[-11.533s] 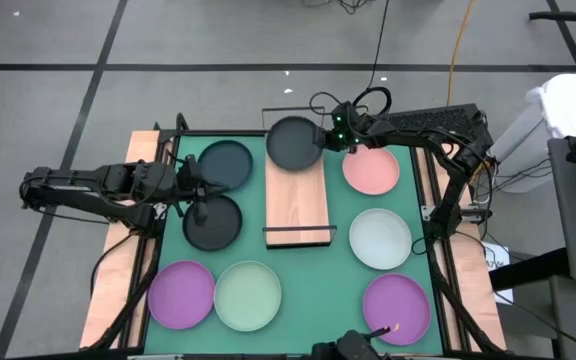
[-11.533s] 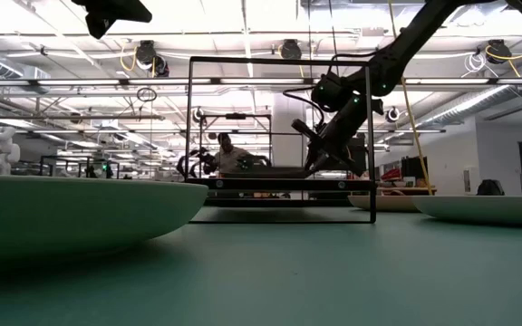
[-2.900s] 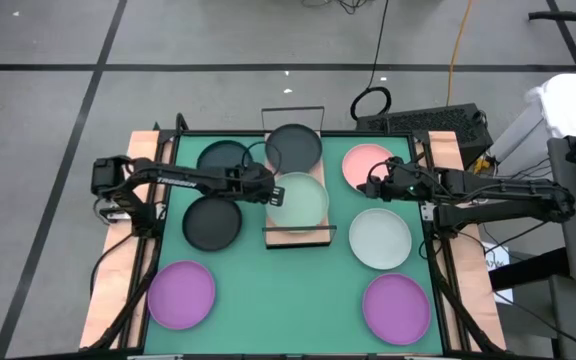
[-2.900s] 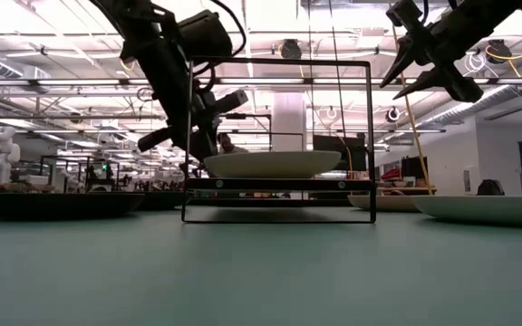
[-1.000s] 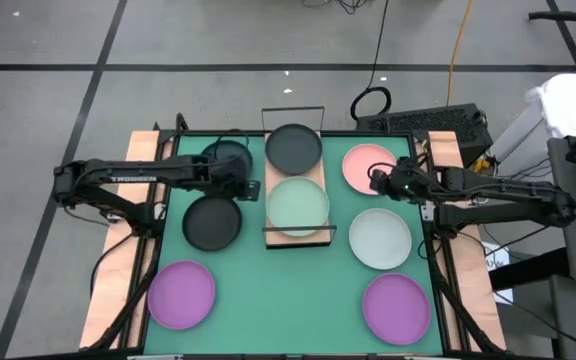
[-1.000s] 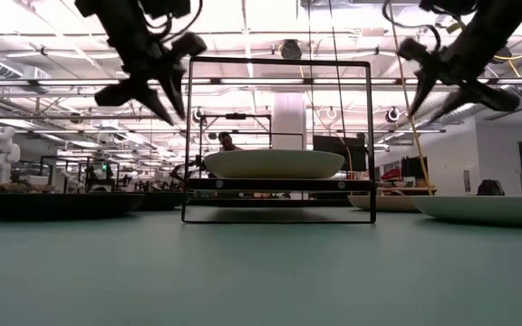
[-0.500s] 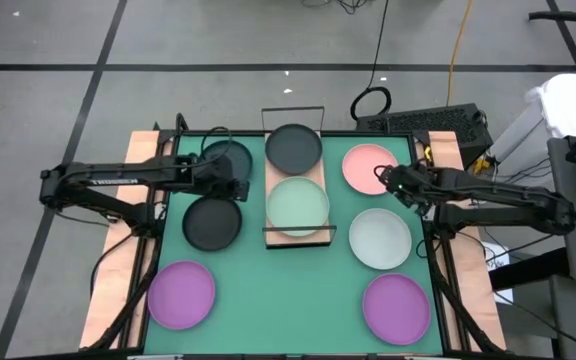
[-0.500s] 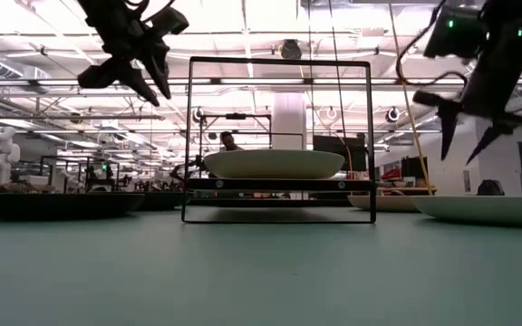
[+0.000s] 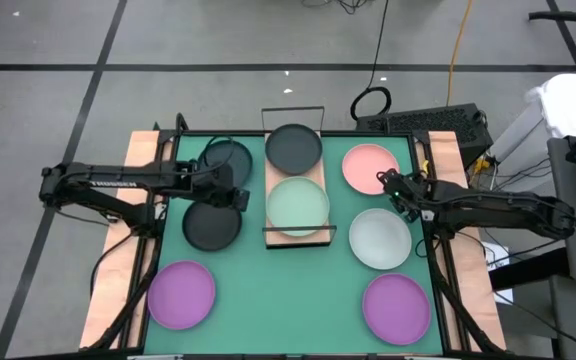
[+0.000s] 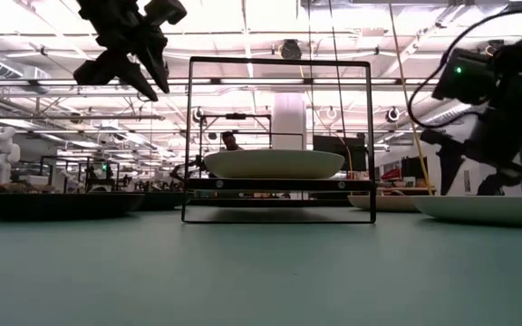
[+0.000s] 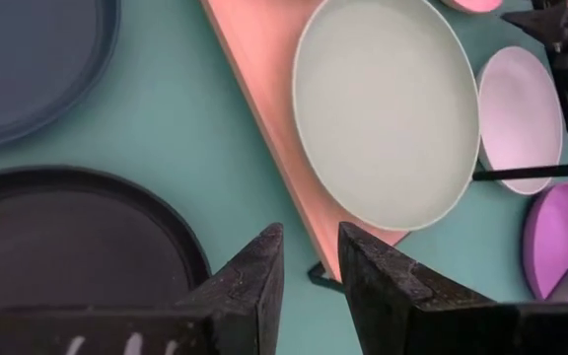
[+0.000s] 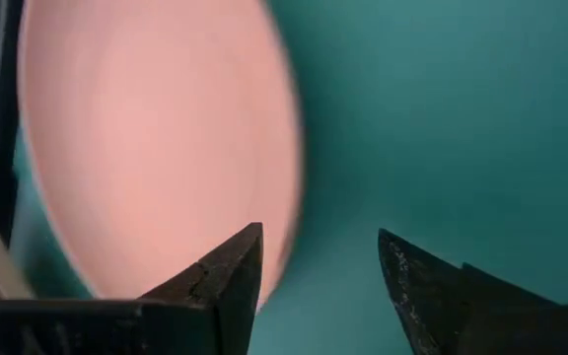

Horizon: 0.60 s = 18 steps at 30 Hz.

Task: Place and stack plates onto a shelf
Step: Stack the pink plate on top of the black plate on the shelf

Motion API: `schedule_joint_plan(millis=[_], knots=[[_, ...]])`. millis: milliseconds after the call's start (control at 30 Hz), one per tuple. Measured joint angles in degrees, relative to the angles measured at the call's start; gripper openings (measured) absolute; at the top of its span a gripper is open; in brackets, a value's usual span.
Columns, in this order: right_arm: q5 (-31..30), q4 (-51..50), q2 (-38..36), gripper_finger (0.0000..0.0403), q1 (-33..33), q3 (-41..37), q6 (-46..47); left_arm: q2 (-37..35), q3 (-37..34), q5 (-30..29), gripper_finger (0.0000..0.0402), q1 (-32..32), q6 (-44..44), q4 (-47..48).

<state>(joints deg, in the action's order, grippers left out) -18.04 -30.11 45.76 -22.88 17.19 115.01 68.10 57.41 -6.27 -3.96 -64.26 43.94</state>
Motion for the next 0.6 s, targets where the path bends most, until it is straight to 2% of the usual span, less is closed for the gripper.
schedule_joint_plan(millis=[233,600], knots=[[-1.01,6.92,-0.11,0.0162,-1.06,-4.69,1.24,0.02,0.0,-0.03,0.0104,2.25,-2.1,0.0],[-2.21,6.3,-0.04,0.0112,-1.06,-4.96,1.37,0.02,0.0,-0.04,0.0104,4.27,-3.98,0.02]])
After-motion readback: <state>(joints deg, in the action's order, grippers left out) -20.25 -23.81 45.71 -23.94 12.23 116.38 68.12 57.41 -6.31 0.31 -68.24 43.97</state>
